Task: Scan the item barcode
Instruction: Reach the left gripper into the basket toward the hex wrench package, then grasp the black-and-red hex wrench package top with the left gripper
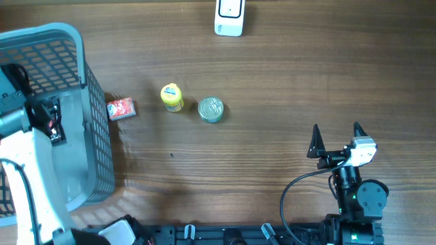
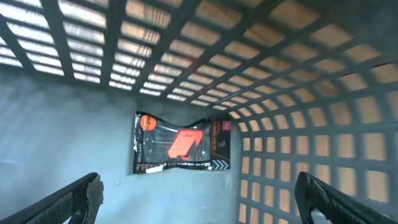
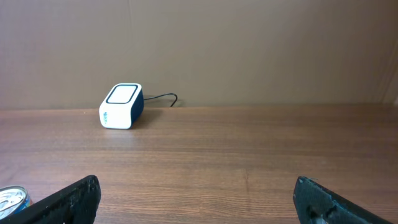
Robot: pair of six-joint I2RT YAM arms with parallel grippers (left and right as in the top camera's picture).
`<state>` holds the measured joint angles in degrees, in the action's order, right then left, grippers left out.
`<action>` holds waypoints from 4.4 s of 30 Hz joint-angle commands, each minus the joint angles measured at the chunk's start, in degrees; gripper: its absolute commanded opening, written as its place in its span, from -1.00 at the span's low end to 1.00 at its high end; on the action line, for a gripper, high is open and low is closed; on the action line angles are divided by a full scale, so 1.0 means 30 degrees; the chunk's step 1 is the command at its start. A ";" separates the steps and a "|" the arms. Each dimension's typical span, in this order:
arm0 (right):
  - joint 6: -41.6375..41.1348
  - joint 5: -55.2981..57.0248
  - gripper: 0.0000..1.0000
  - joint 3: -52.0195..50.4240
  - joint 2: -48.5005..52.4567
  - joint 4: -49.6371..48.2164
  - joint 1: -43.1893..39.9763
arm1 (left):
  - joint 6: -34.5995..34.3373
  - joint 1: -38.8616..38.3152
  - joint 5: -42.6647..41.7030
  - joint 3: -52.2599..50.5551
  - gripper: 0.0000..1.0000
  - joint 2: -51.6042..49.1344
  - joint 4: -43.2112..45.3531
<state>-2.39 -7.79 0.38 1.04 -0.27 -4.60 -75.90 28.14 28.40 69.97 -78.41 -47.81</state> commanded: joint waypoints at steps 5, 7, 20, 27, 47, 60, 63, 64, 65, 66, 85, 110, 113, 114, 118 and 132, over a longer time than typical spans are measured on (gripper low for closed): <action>-0.0233 0.0175 1.00 -0.0029 -0.0153 -0.0066 -0.0102 | -0.0984 0.0087 -0.0889 0.0291 0.87 -0.2900 0.0721; -0.0226 0.0175 1.00 -0.0029 -0.0153 -0.0066 -0.0102 | -0.0670 0.0087 -0.0962 0.0291 0.83 -0.3424 0.0736; -0.0226 0.0175 1.00 -0.0029 -0.0153 -0.0066 -0.0102 | 1.4382 0.0109 -0.0517 0.0291 1.00 -0.4430 0.7402; -0.0233 0.0175 1.00 -0.0029 -0.0153 -0.0066 -0.0102 | 1.9839 0.0109 -0.3417 0.0291 0.87 -0.4444 0.7439; -0.0226 0.0175 1.00 -0.0029 -0.0153 -0.0066 -0.0102 | 2.5580 0.2346 -0.8714 0.0284 0.97 -0.8065 0.5333; -0.0226 0.0175 1.00 -0.0029 -0.0153 -0.0066 -0.0102 | 2.6738 0.2470 -0.7774 0.0284 0.98 -0.8597 0.5064; -0.0226 0.0175 1.00 -0.0029 -0.0153 -0.0066 -0.0095 | 2.6753 0.2521 -0.7461 0.0284 0.98 -0.8743 0.5093; -0.0233 0.0175 1.00 -0.0029 -0.0153 -0.0066 -0.0102 | 2.6746 0.2557 -0.7446 0.0284 0.98 -0.8750 0.5144; -0.0233 0.0175 1.00 -0.0029 -0.0146 -0.0066 -0.0102 | 2.6760 0.2594 -0.7439 0.0284 0.97 -0.8765 0.5173; -0.0226 0.0175 1.00 -0.0029 -0.0146 -0.0073 -0.0102 | 2.6920 0.2681 -0.7446 0.0284 0.96 -0.8765 0.5260; -0.0240 0.0175 1.00 -0.0029 -0.0131 -0.0066 -0.0102 | 2.7853 0.3657 -0.8145 -0.0867 0.94 -0.8801 0.7533; -0.0233 0.0175 1.00 -0.0029 -0.0131 -0.0066 -0.0102 | 3.0228 0.3825 -1.1227 -0.1129 1.00 -1.0652 0.6943; -0.0233 0.0175 0.99 -0.0029 -0.0131 -0.0066 -0.0102 | 3.0141 0.3840 -1.1234 -0.1129 1.00 -1.0652 0.7074; -0.0233 0.0175 1.00 -0.0029 -0.0131 -0.0066 -0.0102 | 3.0141 0.3840 -1.1234 -0.1129 0.99 -1.0652 0.7082; -0.0226 0.0175 1.00 -0.0029 -0.0131 -0.0066 -0.0102 | 2.9616 0.3840 -1.1234 -0.1129 0.09 -1.0652 0.6994; -0.0226 0.0175 1.00 -0.0029 -0.0131 -0.0066 -0.0102 | 2.9004 0.3840 -1.1234 -0.1107 -0.55 -1.0652 0.6819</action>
<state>-2.39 -7.79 0.38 1.04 -0.27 -4.60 11.84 39.46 -4.84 67.57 -107.81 -26.37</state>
